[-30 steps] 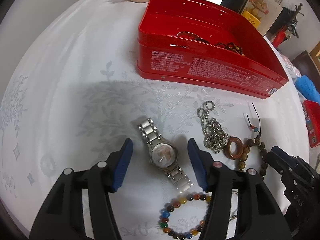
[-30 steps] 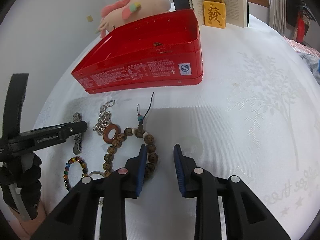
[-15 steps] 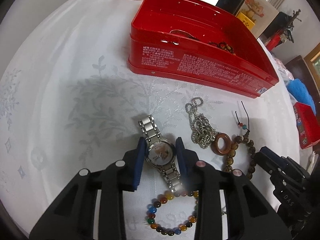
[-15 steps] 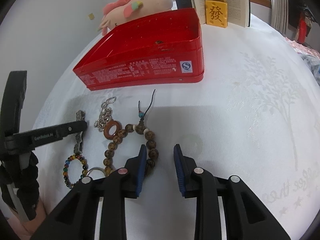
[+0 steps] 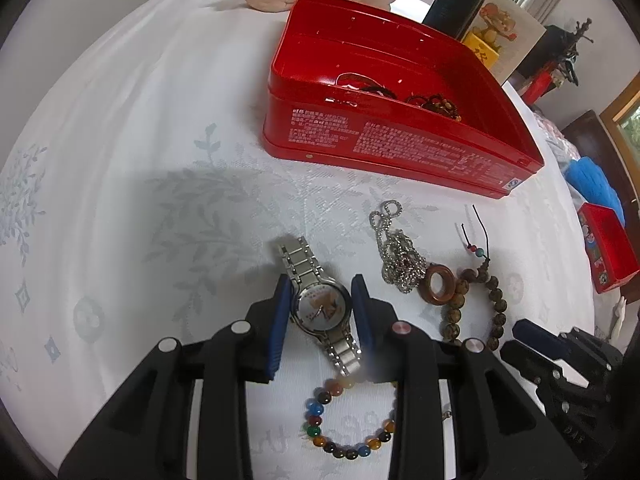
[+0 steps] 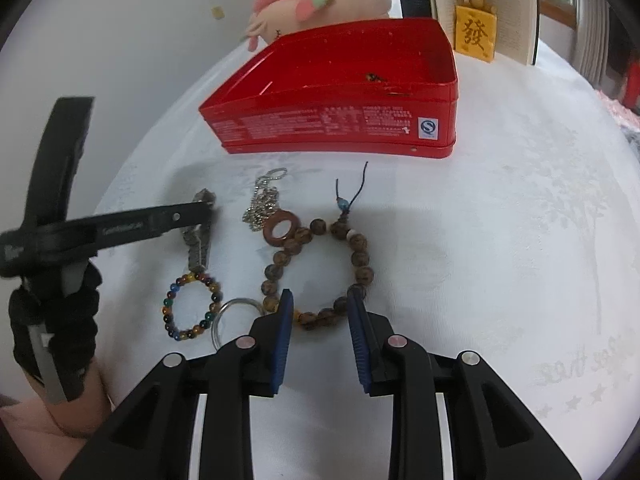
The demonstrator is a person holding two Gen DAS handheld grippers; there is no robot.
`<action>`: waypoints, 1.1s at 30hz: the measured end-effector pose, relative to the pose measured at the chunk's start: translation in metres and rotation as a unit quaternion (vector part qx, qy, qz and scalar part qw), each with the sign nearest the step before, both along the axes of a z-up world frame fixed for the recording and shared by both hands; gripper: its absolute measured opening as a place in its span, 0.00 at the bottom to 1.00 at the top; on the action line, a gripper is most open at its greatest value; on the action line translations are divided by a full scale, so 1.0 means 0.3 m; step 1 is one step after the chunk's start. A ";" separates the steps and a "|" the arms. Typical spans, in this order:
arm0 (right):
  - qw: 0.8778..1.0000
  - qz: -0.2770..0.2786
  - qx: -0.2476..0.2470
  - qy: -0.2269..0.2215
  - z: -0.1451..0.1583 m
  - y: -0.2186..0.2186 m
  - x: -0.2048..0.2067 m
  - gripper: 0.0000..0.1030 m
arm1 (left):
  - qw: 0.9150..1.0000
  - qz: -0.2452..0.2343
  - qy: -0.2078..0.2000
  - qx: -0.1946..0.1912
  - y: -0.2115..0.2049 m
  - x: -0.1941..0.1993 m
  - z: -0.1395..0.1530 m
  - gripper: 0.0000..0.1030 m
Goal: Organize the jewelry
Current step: 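Grasp the silver watch with the left tool while the right tool grasps the wooden bead bracelet, then carry the watch and wooden bracelet into the red tin and open both tools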
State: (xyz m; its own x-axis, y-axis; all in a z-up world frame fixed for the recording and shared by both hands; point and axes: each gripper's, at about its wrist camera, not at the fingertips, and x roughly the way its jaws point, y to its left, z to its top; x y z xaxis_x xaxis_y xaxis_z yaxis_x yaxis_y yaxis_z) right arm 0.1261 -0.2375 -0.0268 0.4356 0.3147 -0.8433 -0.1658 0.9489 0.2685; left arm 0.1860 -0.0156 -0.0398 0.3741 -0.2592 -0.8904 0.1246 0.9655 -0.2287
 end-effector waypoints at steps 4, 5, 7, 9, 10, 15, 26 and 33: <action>0.999 -0.033 -0.025 0.009 -0.024 -0.022 0.065 0.27 | 1.000 -0.004 -0.003 -0.002 0.004 -0.004 0.006 0.29; 0.999 -0.034 -0.029 0.012 -0.031 -0.017 0.076 0.27 | 1.000 -0.005 -0.003 -0.002 0.005 -0.003 0.005 0.29; 0.998 -0.031 -0.042 0.017 -0.050 -0.002 0.110 0.27 | 1.000 -0.005 -0.002 -0.003 0.005 0.001 0.004 0.29; 0.998 -0.026 -0.056 0.014 -0.055 0.013 0.126 0.27 | 1.000 -0.005 -0.002 -0.004 0.006 0.001 0.003 0.29; 0.998 -0.020 -0.066 0.009 -0.056 0.027 0.137 0.28 | 1.000 -0.006 -0.002 -0.004 0.006 0.002 0.004 0.29; 0.993 0.014 -0.112 -0.021 -0.065 0.085 0.146 0.21 | 1.000 -0.006 -0.003 -0.004 0.008 0.004 0.005 0.29; 0.999 0.001 -0.022 -0.031 0.002 -0.027 0.062 0.11 | 1.000 -0.010 -0.018 -0.012 0.017 -0.029 0.050 0.29; 0.997 0.011 0.002 -0.072 0.146 -0.046 0.000 0.11 | 0.999 -0.016 -0.046 -0.023 0.022 -0.067 0.136 0.29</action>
